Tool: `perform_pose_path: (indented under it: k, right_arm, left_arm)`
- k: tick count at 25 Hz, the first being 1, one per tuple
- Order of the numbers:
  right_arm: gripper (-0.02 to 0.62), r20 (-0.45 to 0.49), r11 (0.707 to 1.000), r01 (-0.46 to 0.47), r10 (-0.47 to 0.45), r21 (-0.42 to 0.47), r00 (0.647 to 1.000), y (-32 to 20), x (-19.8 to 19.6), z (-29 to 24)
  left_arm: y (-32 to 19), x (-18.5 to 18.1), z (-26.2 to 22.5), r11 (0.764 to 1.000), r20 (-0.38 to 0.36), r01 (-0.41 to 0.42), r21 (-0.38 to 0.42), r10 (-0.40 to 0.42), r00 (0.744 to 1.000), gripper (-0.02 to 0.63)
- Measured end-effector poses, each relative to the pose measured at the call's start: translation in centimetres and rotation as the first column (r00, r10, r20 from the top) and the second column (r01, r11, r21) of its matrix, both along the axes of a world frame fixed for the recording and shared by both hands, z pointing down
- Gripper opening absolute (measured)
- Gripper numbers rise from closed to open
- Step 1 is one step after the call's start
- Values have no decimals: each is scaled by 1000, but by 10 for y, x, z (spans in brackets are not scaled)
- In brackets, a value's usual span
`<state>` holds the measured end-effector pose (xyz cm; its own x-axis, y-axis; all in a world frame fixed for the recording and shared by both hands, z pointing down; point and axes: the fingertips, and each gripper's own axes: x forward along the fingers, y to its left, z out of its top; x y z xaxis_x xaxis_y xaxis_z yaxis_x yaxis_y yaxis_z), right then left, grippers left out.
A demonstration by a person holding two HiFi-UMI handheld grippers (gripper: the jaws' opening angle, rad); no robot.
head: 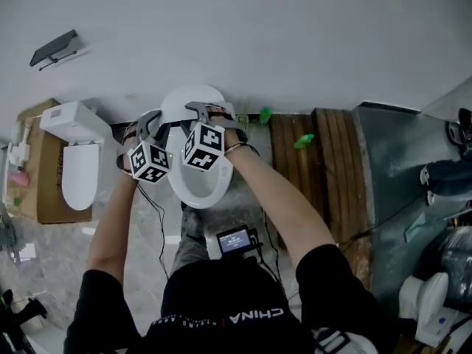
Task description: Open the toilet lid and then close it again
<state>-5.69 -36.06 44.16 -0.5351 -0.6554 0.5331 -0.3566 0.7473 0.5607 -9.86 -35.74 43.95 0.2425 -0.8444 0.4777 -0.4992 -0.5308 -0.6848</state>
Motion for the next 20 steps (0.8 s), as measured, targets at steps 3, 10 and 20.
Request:
perform_pose_path:
  k: [3, 10, 20]
  right_arm:
    - [166, 28, 999, -35, 35, -9, 999, -34, -5, -16]
    - [155, 19, 994, -109, 108, 28, 994, -116, -17, -44]
    - [122, 12, 966, -252, 252, 58, 968, -218, -20, -61]
  left_arm:
    - [-35, -6, -17, 1000, -28, -7, 25, 7, 1000, 146]
    - [-115, -19, -47, 997, -43, -41, 70, 44, 998, 124]
    - [-216, -31, -63, 996, -10, -57, 75, 58, 998, 92]
